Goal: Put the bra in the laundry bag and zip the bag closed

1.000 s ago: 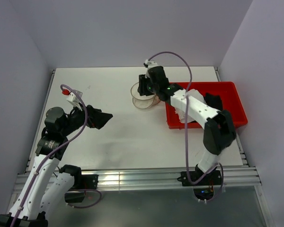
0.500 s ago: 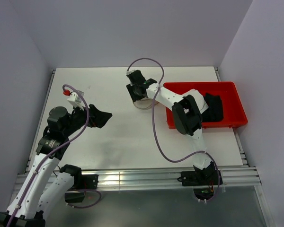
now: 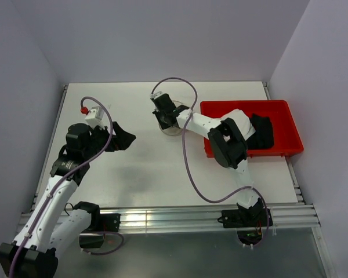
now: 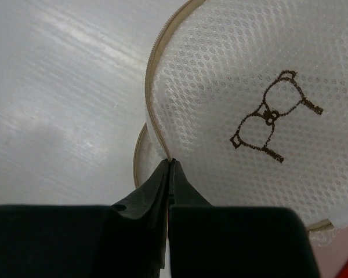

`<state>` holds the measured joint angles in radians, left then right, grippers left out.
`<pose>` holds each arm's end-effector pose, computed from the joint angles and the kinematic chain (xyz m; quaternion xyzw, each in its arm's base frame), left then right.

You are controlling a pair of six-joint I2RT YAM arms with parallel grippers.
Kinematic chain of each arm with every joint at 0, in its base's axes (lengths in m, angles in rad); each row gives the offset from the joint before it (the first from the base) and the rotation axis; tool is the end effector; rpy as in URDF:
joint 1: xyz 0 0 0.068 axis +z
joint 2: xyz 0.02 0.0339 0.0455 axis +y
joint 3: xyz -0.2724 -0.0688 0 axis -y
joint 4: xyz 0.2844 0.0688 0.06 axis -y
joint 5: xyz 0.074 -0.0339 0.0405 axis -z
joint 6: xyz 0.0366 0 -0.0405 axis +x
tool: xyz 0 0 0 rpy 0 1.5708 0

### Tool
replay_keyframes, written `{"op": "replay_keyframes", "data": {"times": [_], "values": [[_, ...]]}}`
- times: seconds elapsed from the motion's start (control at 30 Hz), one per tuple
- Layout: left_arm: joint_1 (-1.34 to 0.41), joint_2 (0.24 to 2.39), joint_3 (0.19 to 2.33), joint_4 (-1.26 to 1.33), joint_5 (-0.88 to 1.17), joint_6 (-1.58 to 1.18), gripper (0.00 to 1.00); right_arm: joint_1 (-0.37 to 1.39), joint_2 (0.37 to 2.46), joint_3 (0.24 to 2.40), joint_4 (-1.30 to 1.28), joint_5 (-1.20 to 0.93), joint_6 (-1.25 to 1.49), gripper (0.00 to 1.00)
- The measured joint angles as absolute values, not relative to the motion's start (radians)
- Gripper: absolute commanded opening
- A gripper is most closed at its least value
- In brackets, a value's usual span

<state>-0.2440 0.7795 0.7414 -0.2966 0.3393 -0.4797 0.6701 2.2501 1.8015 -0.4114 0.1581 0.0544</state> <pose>0.2059 -0.0638 0.3185 0.0027 0.8092 -0.3309 0.4854 0.4309 0.3341 0.1727 -0.2570 0.8990 0.0537 0.3506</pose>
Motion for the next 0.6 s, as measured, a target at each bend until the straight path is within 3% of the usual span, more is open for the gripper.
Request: {"op": "replay_keyframes", "data": {"times": [0.17, 0.37, 0.6], "values": [[-0.222, 0.879, 0.740, -0.298, 0.334, -0.547, 0.99, 0.696, 2.064, 1.559, -0.276, 0.131, 0.089, 0.00], [-0.266, 0.982, 0.597, -0.134, 0.319, -0.711, 0.92, 0.702, 1.764, 1.312, -0.047, 0.080, 0.192, 0.00], [-0.356, 1.293, 0.625, -0.010, 0.201, -0.781, 0.91, 0.686, 1.606, 1.108, 0.188, 0.021, 0.336, 0.00]]}}
